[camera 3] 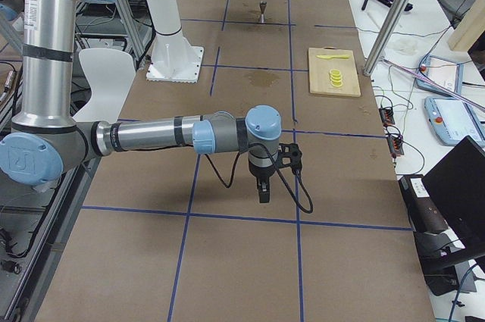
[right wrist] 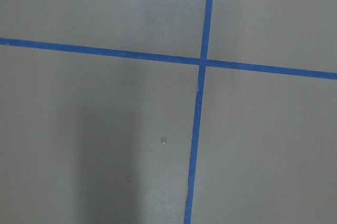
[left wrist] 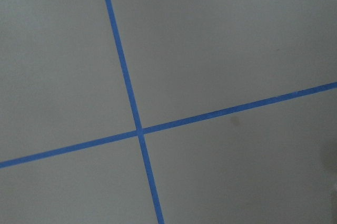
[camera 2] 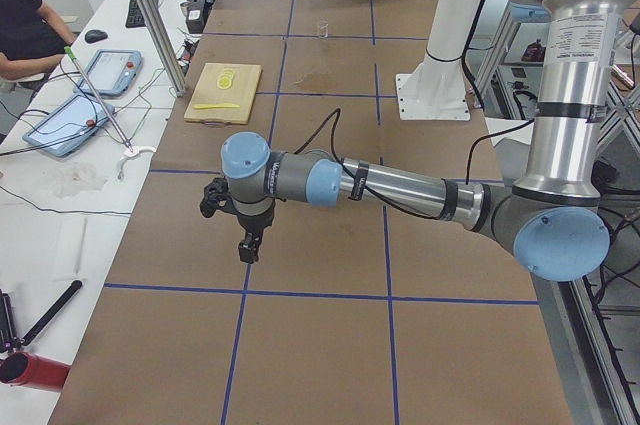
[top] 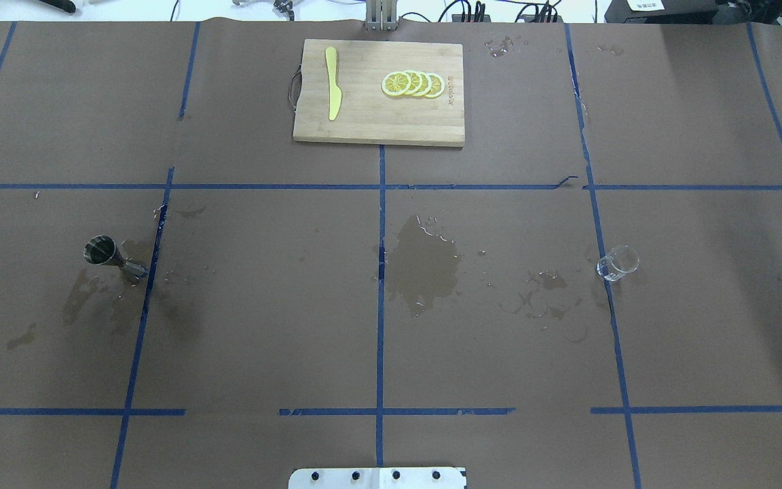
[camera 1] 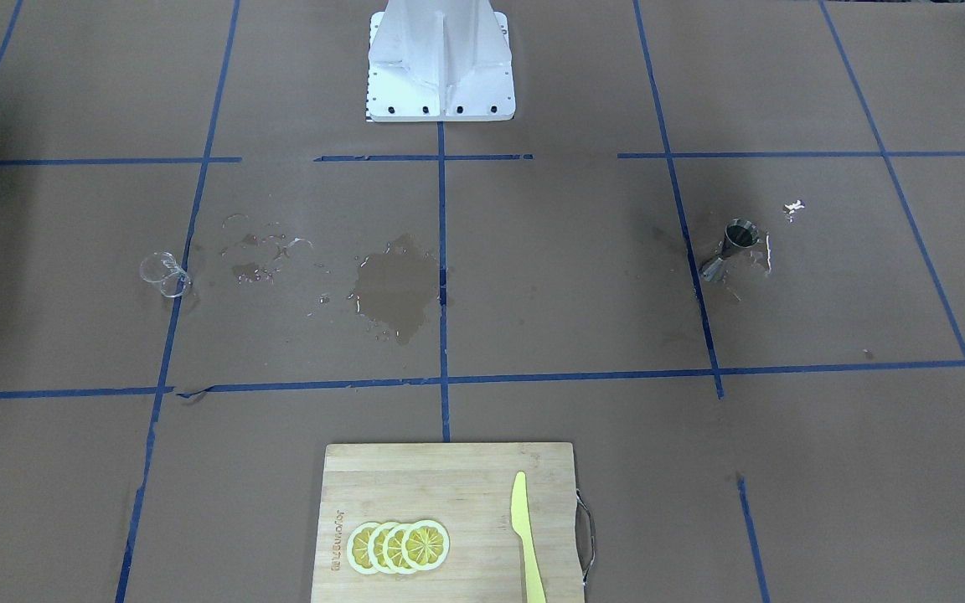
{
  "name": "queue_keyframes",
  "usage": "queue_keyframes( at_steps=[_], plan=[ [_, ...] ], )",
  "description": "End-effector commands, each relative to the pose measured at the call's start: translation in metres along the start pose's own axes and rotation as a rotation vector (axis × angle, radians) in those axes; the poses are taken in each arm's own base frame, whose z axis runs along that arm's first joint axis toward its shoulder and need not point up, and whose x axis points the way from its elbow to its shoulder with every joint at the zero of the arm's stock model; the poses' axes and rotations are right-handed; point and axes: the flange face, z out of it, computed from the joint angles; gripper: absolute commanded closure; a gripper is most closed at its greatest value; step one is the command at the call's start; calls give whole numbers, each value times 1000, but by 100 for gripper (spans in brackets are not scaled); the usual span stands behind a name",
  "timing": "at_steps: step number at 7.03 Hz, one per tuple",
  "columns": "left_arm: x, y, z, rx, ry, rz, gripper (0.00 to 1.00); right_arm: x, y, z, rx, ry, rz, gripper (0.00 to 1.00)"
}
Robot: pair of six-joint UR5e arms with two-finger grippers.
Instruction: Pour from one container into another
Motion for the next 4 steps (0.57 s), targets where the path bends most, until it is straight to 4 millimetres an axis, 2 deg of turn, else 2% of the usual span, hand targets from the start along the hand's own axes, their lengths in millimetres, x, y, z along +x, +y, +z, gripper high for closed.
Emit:
queue_keyframes(
  at_steps=[1, 2, 4],
  plan=[
    [-25, 27, 11, -24, 0, -54, 0, 1, -1, 1, -2, -10, 28, 0],
    [-42, 30, 8, -17, -4, -84, 0, -1, 0, 2, -8, -49, 33, 0],
    [-49, 32, 7, -16, 0, -81, 0, 12, 2, 0, -2, -104, 69, 0]
  ],
)
